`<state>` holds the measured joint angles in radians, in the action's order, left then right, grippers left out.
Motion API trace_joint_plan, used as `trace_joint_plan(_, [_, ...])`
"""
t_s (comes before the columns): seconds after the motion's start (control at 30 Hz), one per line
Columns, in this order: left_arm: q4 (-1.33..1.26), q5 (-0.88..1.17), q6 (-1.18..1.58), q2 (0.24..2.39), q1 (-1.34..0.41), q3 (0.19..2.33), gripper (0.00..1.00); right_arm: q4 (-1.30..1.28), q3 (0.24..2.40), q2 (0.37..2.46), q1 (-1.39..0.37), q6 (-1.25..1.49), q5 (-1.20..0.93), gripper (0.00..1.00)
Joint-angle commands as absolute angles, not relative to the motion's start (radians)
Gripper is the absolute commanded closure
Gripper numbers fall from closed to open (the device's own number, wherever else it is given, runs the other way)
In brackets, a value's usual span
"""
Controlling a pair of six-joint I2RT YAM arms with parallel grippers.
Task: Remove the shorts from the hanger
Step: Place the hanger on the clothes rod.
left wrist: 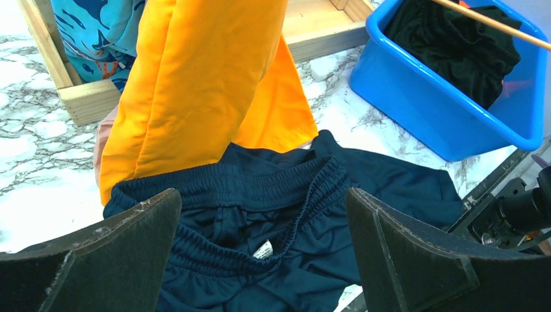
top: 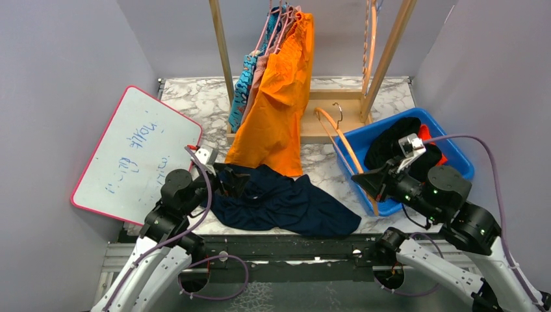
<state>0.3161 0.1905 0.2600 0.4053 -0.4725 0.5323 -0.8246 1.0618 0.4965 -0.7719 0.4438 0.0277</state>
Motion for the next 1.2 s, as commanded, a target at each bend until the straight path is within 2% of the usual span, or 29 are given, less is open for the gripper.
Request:
trace_joint_plan(0.0, [0.317,0.173,0.245,0.423,-0.468,0.536,0.01,-0.530,1.026,0.553,-0.771,0.429,0.123,0.99])
trace_joint_plan(0.17, [0.322,0.166,0.244,0.425,-0.468,0.537,0.01,-0.345,1.037,0.672,-0.772,0.433,0.150,0.99])
trace_joint_plan(0.33, [0.324,0.150,0.243,0.412,-0.468,0.535,0.01,-0.172,1.039,0.771,-0.772,0.452,0.278,0.99])
trace_joint_plan(0.47, [0.327,0.143,0.241,0.410,-0.468,0.533,0.01,-0.161,1.105,0.870,-0.772,0.460,0.413,0.99])
trace_joint_plan(0.63, [0.331,0.142,0.239,0.419,-0.468,0.537,0.01,-0.069,1.161,0.970,-0.772,0.375,0.469,0.99])
trace_joint_plan(0.93, [0.337,0.139,0.239,0.430,-0.468,0.538,0.01,-0.125,1.455,1.230,-0.769,0.250,0.534,0.99])
trace_joint_plan(1.17, [0.338,0.135,0.239,0.432,-0.468,0.537,0.01,-0.140,1.594,1.325,-0.677,0.259,0.435,0.99])
